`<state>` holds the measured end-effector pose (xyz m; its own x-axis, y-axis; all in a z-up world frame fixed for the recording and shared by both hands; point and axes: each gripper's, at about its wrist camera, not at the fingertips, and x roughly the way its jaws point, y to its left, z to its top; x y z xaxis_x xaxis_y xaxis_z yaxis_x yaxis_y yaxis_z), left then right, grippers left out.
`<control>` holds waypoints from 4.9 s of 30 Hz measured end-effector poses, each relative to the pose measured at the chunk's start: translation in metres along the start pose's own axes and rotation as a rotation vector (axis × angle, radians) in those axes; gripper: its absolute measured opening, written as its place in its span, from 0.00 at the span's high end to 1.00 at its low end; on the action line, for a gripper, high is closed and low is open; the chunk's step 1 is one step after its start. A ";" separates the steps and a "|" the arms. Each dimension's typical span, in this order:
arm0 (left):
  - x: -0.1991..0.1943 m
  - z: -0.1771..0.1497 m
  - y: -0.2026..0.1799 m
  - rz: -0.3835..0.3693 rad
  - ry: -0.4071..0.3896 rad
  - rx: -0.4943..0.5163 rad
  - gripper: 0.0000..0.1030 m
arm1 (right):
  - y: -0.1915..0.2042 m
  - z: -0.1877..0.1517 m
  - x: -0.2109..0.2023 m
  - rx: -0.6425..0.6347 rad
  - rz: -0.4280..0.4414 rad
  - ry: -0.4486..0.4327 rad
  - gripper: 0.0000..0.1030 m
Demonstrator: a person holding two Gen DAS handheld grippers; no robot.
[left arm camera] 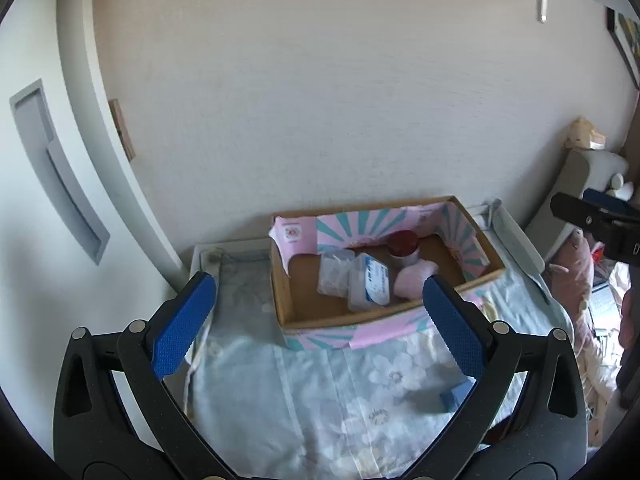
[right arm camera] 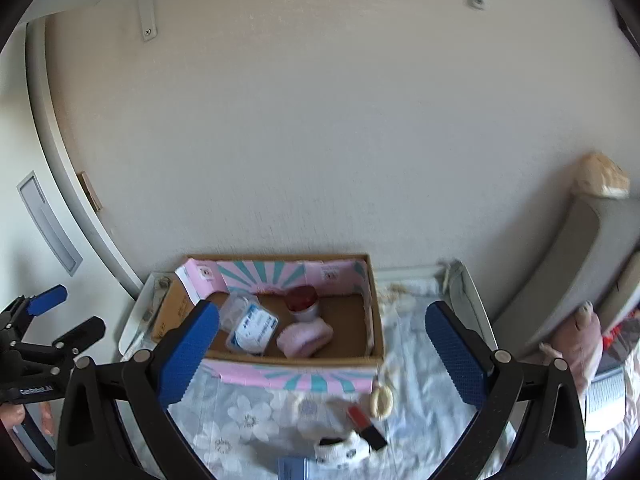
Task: Organize objects
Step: 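Withdraw both tools and move toward the lipstick and sock, then grasp the cream scrunchie with the right tool while the left tool grasps the blue box, then lift the scrunchie and blue box and carry both over the cardboard box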
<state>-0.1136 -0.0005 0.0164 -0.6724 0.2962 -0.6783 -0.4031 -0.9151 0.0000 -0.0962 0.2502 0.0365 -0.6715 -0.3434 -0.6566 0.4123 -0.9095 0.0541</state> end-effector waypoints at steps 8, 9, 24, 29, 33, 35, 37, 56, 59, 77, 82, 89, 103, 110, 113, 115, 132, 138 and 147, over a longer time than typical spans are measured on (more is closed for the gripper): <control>-0.009 -0.010 -0.002 -0.039 -0.011 0.013 0.00 | 0.007 -0.011 -0.012 -0.006 -0.035 0.007 0.00; -0.010 -0.010 -0.002 -0.047 -0.009 0.006 0.00 | 0.009 -0.011 -0.013 -0.013 -0.032 0.009 0.00; -0.038 -0.018 -0.009 0.041 -0.042 -0.126 0.00 | -0.008 -0.007 -0.029 -0.128 0.125 -0.030 0.00; -0.041 -0.027 -0.023 0.063 -0.038 -0.194 0.00 | -0.030 -0.003 -0.032 -0.222 0.149 -0.041 0.00; -0.033 -0.041 -0.042 0.071 -0.003 -0.232 0.00 | -0.050 -0.008 -0.025 -0.272 0.230 -0.020 0.00; -0.028 -0.051 -0.053 0.071 0.012 -0.255 0.00 | -0.058 -0.015 -0.018 -0.310 0.251 -0.009 0.00; -0.020 -0.064 -0.066 0.072 0.032 -0.271 0.00 | -0.067 -0.024 -0.008 -0.348 0.273 0.008 0.00; 0.094 -0.198 -0.167 0.065 0.165 -0.271 0.13 | -0.110 -0.128 0.134 -0.706 0.471 0.178 0.14; 0.108 -0.206 -0.171 0.057 0.174 -0.278 0.20 | -0.109 -0.135 0.150 -0.757 0.494 0.197 0.25; 0.135 -0.207 -0.177 0.038 0.196 -0.266 0.60 | -0.097 -0.151 0.176 -0.894 0.595 0.226 0.56; 0.137 -0.205 -0.177 0.039 0.202 -0.257 0.67 | -0.096 -0.150 0.175 -0.879 0.614 0.238 0.68; 0.132 -0.205 -0.172 0.021 0.196 -0.257 0.70 | -0.098 -0.148 0.170 -0.839 0.582 0.229 0.73; 0.091 -0.154 -0.141 -0.004 0.159 -0.235 0.70 | -0.094 -0.097 0.109 -0.611 0.483 0.184 0.73; 0.051 -0.103 -0.110 -0.019 0.115 -0.215 0.70 | -0.071 -0.053 0.047 -0.372 0.341 0.133 0.73; 0.032 -0.080 -0.096 -0.023 0.100 -0.189 0.70 | -0.060 -0.042 0.024 -0.281 0.262 0.111 0.73; 0.021 -0.065 -0.086 -0.031 0.088 -0.164 0.70 | -0.052 -0.036 0.010 -0.215 0.214 0.099 0.73; -0.003 -0.038 -0.032 -0.151 0.049 -0.057 0.70 | 0.016 -0.055 -0.020 -0.087 0.093 0.070 0.73; 0.001 -0.040 -0.020 -0.190 0.058 -0.034 0.70 | 0.028 -0.061 -0.024 -0.055 0.065 0.077 0.74; 0.009 -0.027 -0.012 -0.207 0.046 -0.041 0.70 | 0.034 -0.049 -0.014 -0.057 0.047 0.076 0.73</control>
<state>-0.0982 0.0054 -0.0095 -0.5487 0.4672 -0.6933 -0.5033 -0.8468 -0.1723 -0.0422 0.2356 0.0105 -0.6028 -0.3650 -0.7095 0.4783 -0.8770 0.0448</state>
